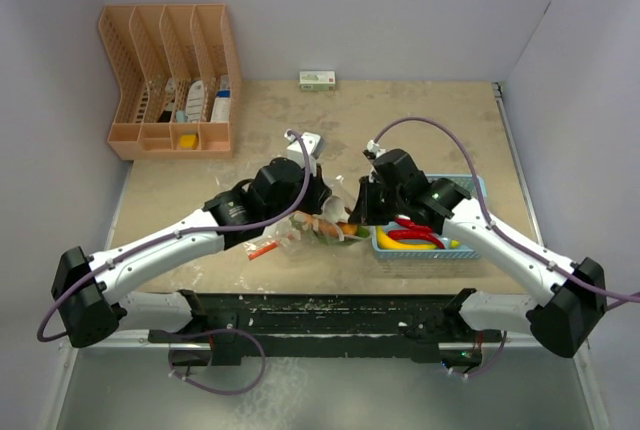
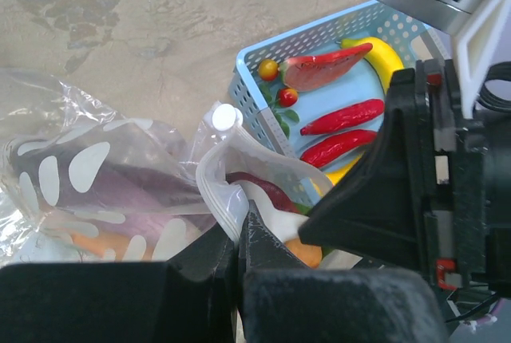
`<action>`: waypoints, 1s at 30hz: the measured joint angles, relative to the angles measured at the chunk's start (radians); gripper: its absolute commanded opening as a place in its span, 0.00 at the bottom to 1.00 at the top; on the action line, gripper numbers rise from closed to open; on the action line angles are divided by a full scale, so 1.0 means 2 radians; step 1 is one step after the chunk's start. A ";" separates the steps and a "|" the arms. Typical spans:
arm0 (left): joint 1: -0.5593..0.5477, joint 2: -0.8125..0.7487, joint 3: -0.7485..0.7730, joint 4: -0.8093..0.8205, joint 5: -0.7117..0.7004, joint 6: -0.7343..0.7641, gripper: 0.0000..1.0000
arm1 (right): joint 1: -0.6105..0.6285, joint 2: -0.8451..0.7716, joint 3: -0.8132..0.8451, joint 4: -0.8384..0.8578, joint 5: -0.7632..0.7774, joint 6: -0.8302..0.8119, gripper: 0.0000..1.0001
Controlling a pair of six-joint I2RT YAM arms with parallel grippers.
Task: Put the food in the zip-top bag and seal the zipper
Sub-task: Place the fake vegetable in the zipper food storage bag.
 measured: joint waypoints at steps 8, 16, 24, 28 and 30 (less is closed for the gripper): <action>0.000 -0.014 0.000 -0.004 0.000 -0.010 0.00 | 0.011 0.037 0.034 0.027 0.020 0.000 0.17; 0.000 -0.009 -0.001 -0.004 0.004 -0.015 0.00 | 0.036 0.045 0.043 0.031 0.029 -0.001 0.51; 0.000 -0.005 -0.003 -0.004 0.007 -0.015 0.00 | 0.038 -0.017 0.057 -0.010 0.069 -0.006 0.70; 0.000 -0.005 -0.003 -0.005 0.009 -0.015 0.00 | 0.038 -0.064 0.069 -0.035 0.106 -0.006 0.72; 0.000 -0.006 -0.003 -0.006 0.010 -0.015 0.00 | 0.038 -0.074 0.070 -0.047 0.119 -0.006 0.71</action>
